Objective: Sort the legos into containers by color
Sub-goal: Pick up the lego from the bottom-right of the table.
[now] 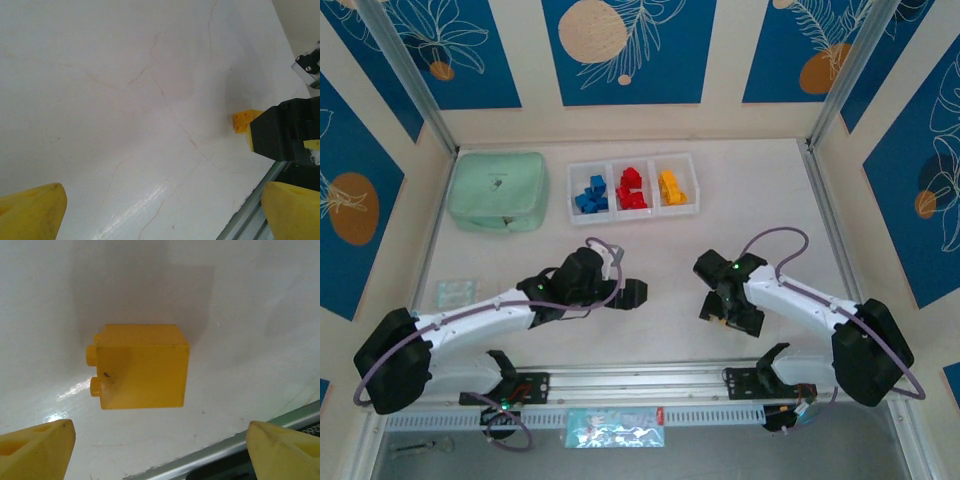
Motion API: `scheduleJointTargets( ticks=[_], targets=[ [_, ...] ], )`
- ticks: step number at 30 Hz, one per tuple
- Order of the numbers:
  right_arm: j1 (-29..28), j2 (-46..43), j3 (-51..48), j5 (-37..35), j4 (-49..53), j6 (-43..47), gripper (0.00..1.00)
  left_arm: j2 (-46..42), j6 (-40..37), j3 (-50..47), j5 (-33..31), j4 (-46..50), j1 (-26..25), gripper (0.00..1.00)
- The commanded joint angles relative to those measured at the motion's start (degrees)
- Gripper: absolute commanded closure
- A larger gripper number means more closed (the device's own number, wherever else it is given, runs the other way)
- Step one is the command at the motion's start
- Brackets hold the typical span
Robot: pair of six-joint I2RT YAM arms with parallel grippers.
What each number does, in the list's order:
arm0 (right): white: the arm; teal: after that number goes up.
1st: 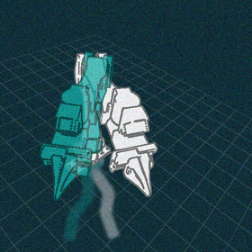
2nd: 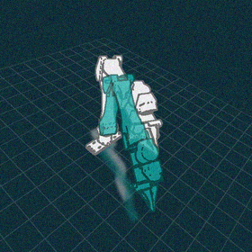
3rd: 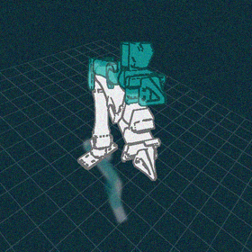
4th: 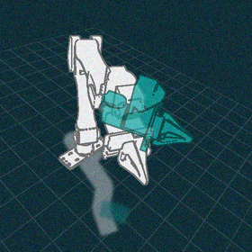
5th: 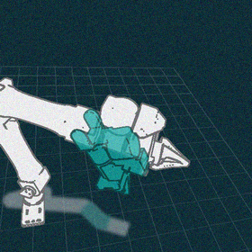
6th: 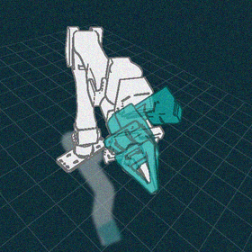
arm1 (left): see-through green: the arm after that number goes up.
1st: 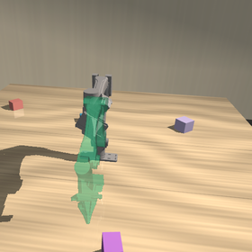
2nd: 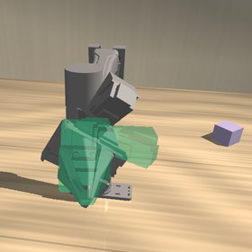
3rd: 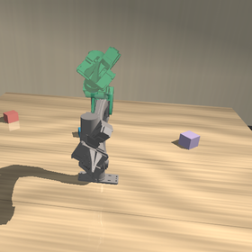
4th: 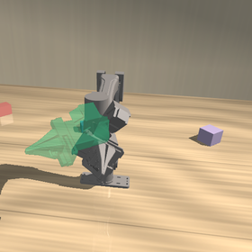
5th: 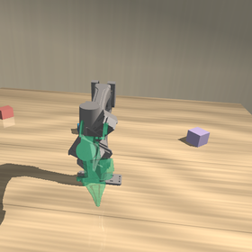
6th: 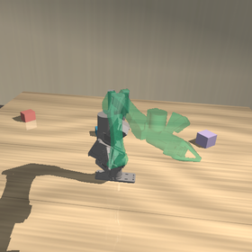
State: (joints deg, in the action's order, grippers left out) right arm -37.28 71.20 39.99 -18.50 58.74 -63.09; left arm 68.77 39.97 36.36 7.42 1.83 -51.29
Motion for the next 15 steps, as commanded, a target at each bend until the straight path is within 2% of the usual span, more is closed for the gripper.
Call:
scheduleJointTargets(
  ticks=[1,15],
  targets=[
    [2.73,1.10,-1.40,3.88,-5.50,0.87,0.16,0.84,-1.41,0.70,-0.38,1.62,-0.55,0.01],
    [8.89,2.18,-4.08,6.01,-11.42,6.87,0.39,-0.18,0.24,-0.09,-2.63,2.34,-0.51,0.01]
  ],
)
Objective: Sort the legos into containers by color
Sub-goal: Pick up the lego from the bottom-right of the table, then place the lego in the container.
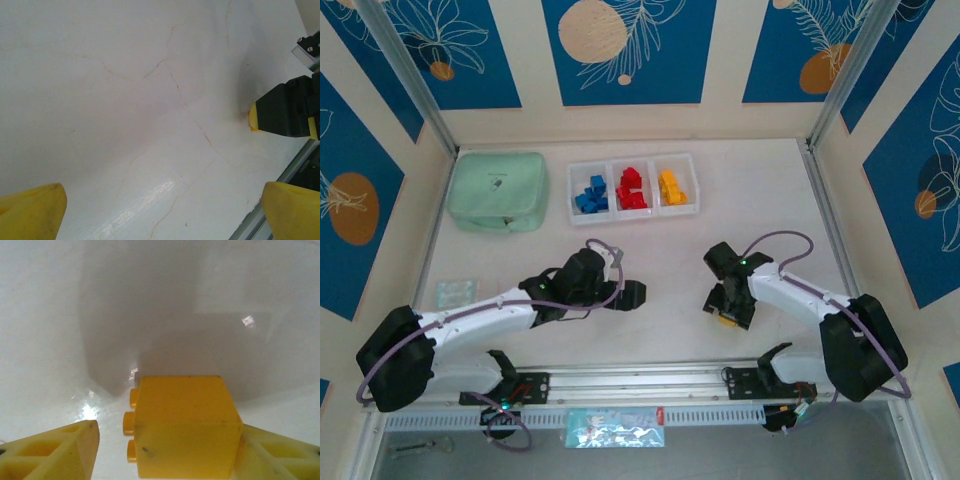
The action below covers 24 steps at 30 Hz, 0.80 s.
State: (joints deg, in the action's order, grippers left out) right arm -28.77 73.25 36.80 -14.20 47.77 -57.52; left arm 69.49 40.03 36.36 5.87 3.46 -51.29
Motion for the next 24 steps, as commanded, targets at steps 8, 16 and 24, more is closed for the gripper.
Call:
scheduleJointTargets(
  ticks=[8,16,24],
  targets=[
    [0.66,-1.00,-1.34,2.50,-1.29,3.00,0.62,-1.36,0.99,-0.32,-2.56,1.22,-0.55,0.01],
    [0.03,-3.62,3.03,2.64,-1.66,8.46,0.67,-3.06,1.54,2.43,-6.48,4.67,-0.42,0.01],
    [-0.42,-1.57,13.28,1.03,-2.51,16.21,0.69,-7.63,1.10,4.97,-11.35,11.64,1.01,0.01]
  ],
)
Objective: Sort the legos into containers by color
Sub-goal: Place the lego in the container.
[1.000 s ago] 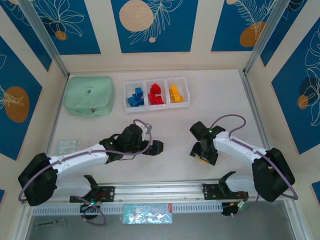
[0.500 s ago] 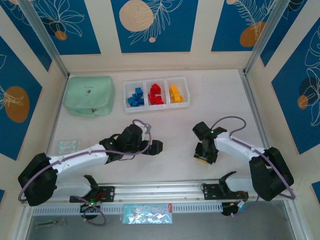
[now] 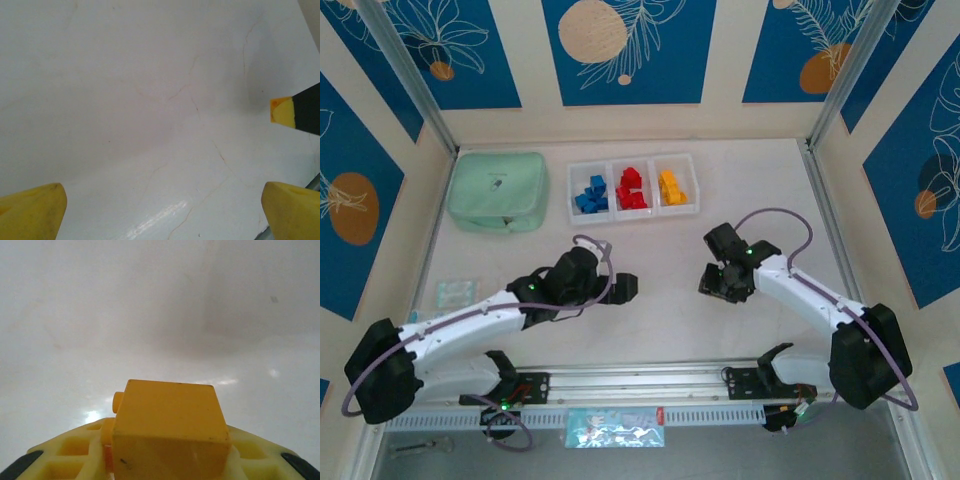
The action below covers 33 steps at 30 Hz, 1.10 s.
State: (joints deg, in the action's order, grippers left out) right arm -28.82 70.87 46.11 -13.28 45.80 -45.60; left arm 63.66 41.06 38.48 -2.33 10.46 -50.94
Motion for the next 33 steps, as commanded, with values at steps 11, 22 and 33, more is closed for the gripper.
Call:
scheduleJointTargets(
  ticks=[11,22,33],
  targets=[
    [0.89,16.07,24.32,-2.01,-6.25,13.78,0.70,-5.28,-0.24,5.51,-7.22,11.52,5.37,0.01],
    [5.62,40.35,50.75,-5.15,-4.32,19.27,0.71,-7.93,1.48,1.65,-4.63,11.67,11.06,0.01],
    [7.70,61.36,78.68,-4.29,3.39,22.74,0.67,-7.85,1.57,1.34,-1.82,10.46,15.33,0.01]
  ],
)
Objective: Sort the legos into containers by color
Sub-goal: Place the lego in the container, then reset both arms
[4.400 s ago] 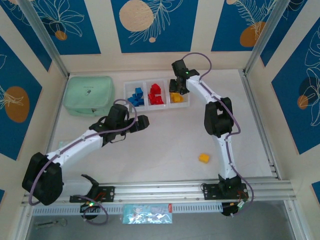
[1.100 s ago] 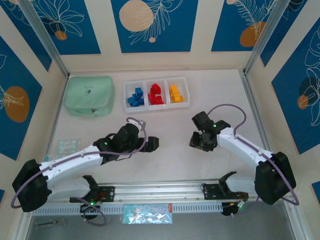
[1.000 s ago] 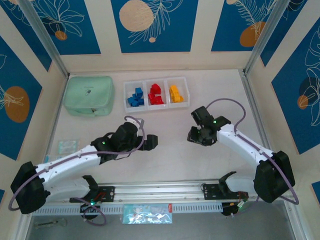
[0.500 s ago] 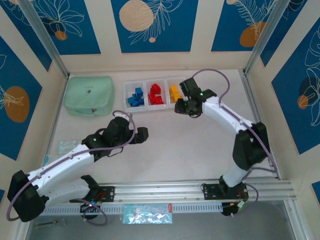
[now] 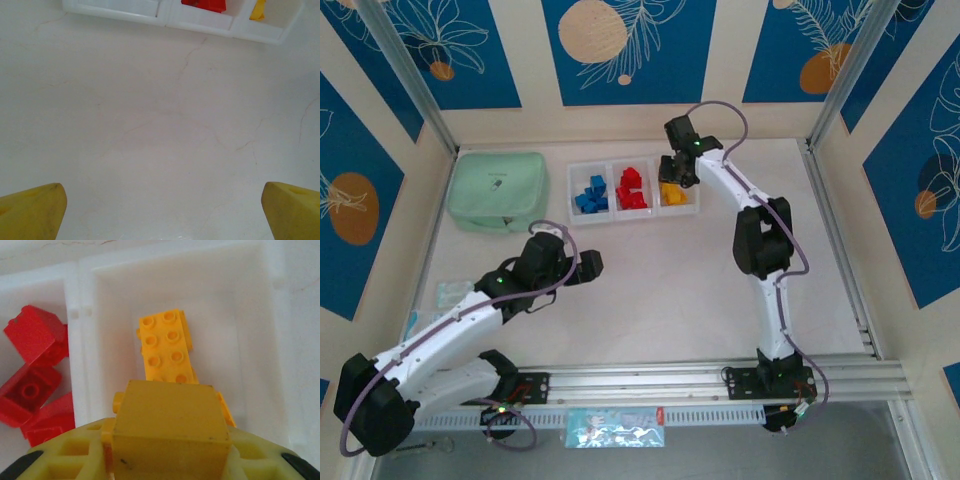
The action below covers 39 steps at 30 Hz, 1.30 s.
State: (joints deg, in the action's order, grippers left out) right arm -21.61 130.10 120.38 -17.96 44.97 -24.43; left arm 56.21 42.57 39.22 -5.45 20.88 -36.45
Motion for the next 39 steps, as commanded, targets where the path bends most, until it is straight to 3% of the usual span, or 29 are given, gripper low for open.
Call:
scheduleJointTargets(
  ticks=[1,9,16,21,25,29,35,39],
  targets=[
    [0.51,2.87,5.51,0.59,4.37,2.12,0.65,-0.39,0.02,0.64,1.39,0.05,1.06,0.01],
    [0.48,-0.20,6.82,0.81,4.44,2.98,0.46,-0.48,-0.53,1.26,2.35,0.18,2.25,0.01],
    [0.84,-12.90,-4.06,1.06,-0.56,2.72,0.32,-0.46,-1.86,2.56,2.03,0.28,3.95,0.01],
    [3.31,-25.10,-19.53,1.25,-7.06,0.54,0.19,0.20,-5.23,5.07,0.48,1.22,6.13,0.01],
    [6.10,-35.58,-36.43,-3.88,-15.23,0.71,0.07,0.24,-9.01,7.05,-5.66,3.37,9.23,0.01],
    [11.70,-43.40,-51.03,-7.31,-21.56,-0.13,0.03,0.22,-12.78,5.76,-12.37,0.87,13.41,0.01],
    [19.67,-48.13,-70.50,-7.78,-39.48,3.74,0.02,4.33,-21.73,-1.04,-23.26,-13.22,21.74,0.01],
    [21.19,-46.04,-80.18,-2.99,-55.77,9.48,0.02,8.48,-31.80,-8.70,-26.93,-32.68,25.12,0.01]
  ],
)
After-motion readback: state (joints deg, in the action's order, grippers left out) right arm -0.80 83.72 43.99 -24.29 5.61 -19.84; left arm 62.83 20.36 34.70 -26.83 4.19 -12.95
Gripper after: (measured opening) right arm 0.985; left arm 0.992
